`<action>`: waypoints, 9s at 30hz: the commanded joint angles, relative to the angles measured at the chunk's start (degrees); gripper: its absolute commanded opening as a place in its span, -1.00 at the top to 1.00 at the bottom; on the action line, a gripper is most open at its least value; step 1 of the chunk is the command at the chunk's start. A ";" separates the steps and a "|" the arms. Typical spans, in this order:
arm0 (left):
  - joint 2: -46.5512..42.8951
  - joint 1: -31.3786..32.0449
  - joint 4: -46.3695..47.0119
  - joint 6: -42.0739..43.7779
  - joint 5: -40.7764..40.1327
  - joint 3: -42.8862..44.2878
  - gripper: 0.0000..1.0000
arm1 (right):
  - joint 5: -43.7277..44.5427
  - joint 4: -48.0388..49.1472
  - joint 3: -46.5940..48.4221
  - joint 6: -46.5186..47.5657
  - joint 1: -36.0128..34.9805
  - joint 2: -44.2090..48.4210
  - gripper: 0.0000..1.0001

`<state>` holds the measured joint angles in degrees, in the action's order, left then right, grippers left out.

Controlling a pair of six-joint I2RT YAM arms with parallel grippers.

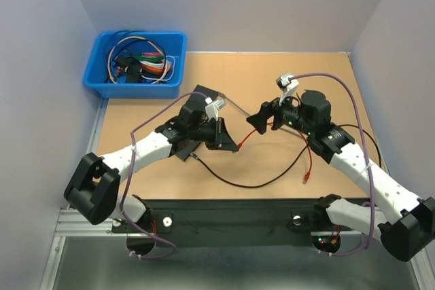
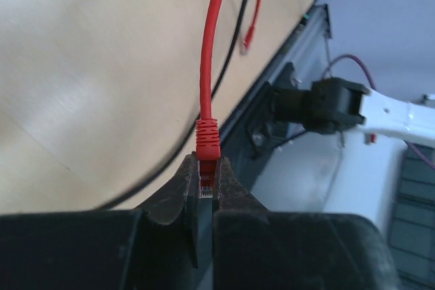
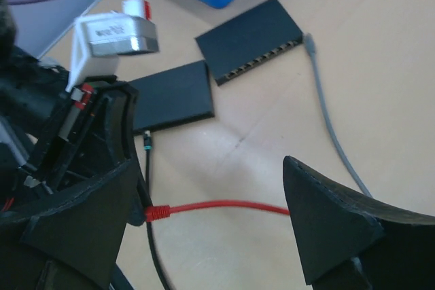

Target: Insert the plug into the switch port

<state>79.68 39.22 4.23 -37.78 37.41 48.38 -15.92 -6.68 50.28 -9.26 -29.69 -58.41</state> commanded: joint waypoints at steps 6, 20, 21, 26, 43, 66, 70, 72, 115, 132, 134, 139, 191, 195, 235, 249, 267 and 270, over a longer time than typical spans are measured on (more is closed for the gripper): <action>-10.50 -2.92 7.46 -6.69 16.20 -6.54 1.00 | -25.81 1.06 8.86 2.49 -0.37 -8.64 -0.84; -17.45 -10.39 2.10 -3.53 20.07 -10.85 1.00 | -42.16 -5.01 11.07 3.11 -4.50 -13.92 -0.69; -18.15 -11.44 2.10 -3.62 20.68 -11.46 1.00 | -42.26 -5.01 10.98 3.02 -4.58 -13.75 -0.69; -19.74 -13.47 2.80 -4.32 21.48 -12.34 1.00 | -39.72 -5.80 10.36 3.28 -7.74 -16.90 -0.64; -19.65 -14.00 3.77 -5.02 20.69 -13.84 1.00 | -27.49 -1.32 12.21 4.43 -15.13 -10.41 -0.60; -23.52 -14.09 0.52 -5.64 19.90 -11.29 1.00 | -18.01 -4.48 12.65 8.64 -18.12 -19.02 -0.46; -23.34 -14.17 -1.59 -4.50 18.58 -9.97 1.00 | -17.39 -4.66 11.77 8.73 -18.73 -19.11 -0.31; -23.52 -14.52 -2.12 -4.23 18.23 -9.27 1.00 | -17.30 -4.75 11.51 8.64 -18.65 -18.93 -0.24; -26.77 -20.85 1.48 -12.49 24.82 -5.05 1.00 | -6.32 -11.43 13.96 13.39 -24.18 -26.75 0.27; -28.18 -20.94 16.06 -24.09 25.35 -11.46 -0.07 | -5.17 -10.90 13.62 12.07 -24.89 -28.34 0.99; -28.35 -20.94 17.91 -25.59 25.17 -12.34 -0.08 | -4.82 -10.46 12.83 11.63 -24.89 -28.07 0.99; -28.35 -20.94 16.53 -23.41 23.51 -12.61 -0.08 | -3.42 -6.43 9.23 9.52 -24.89 -25.97 0.99; -52.61 -20.41 -4.14 5.87 3.82 -16.83 0.10 | -39.62 17.40 17.22 -7.53 -23.74 -33.43 0.99; -52.43 -20.41 -4.14 7.10 3.29 -15.34 0.11 | -39.54 17.40 17.22 -7.79 -23.48 -33.43 0.99; -51.38 -20.41 -8.36 10.36 2.06 -13.14 0.21 | -40.50 27.05 18.64 -15.68 -19.44 -33.70 0.99; -50.76 -20.41 -6.34 9.30 1.79 -13.66 0.22 | -43.14 33.22 18.45 -19.48 -19.00 -35.45 0.99; -50.68 -20.41 2.36 5.61 3.02 -12.87 0.23 | -44.02 35.15 17.57 -21.33 -19.17 -37.04 0.99; -50.32 -20.41 3.85 4.82 3.28 -13.40 0.27 | -44.02 35.24 17.66 -21.50 -19.26 -37.30 0.99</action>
<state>28.91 18.63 2.83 -31.92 38.48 33.82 -59.44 24.71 67.66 -30.11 -48.27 -95.20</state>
